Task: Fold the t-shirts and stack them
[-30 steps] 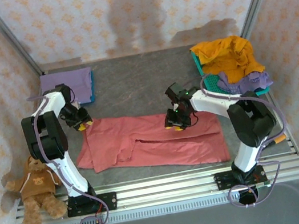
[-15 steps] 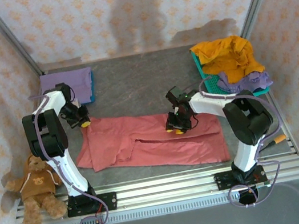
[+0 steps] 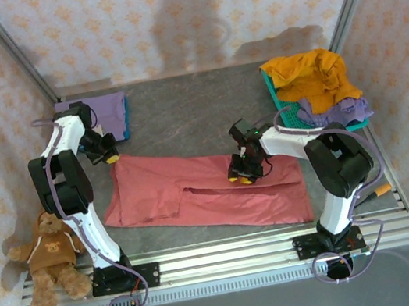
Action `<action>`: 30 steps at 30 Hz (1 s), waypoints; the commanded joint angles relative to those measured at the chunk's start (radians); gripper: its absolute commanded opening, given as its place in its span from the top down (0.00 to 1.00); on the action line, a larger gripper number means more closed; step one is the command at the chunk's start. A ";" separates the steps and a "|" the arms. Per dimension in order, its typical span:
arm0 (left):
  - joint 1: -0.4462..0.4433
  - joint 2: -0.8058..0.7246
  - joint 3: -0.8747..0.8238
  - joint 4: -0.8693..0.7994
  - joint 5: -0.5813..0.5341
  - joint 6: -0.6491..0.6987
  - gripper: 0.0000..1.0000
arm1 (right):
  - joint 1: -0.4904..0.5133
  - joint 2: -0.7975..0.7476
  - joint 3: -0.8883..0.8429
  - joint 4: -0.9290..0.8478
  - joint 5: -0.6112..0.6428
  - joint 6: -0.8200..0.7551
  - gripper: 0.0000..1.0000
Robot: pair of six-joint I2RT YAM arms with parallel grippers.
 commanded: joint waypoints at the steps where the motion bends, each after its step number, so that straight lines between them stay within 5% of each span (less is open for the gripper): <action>1: 0.006 0.029 0.045 -0.061 -0.032 0.027 0.95 | -0.009 0.057 -0.052 -0.046 0.086 0.001 0.62; 12: -0.002 0.123 0.162 -0.089 -0.117 0.057 0.94 | -0.009 0.047 -0.049 -0.062 0.093 -0.011 0.62; 18: -0.012 0.178 0.239 -0.123 -0.148 0.077 0.85 | -0.009 0.027 -0.047 -0.061 0.089 -0.012 0.62; 22: -0.012 0.176 0.239 -0.142 -0.174 0.074 0.70 | -0.009 0.000 -0.034 -0.078 0.091 -0.015 0.62; 30: -0.026 0.030 0.162 -0.110 -0.188 0.029 0.54 | -0.009 -0.066 0.043 -0.158 0.111 -0.033 0.62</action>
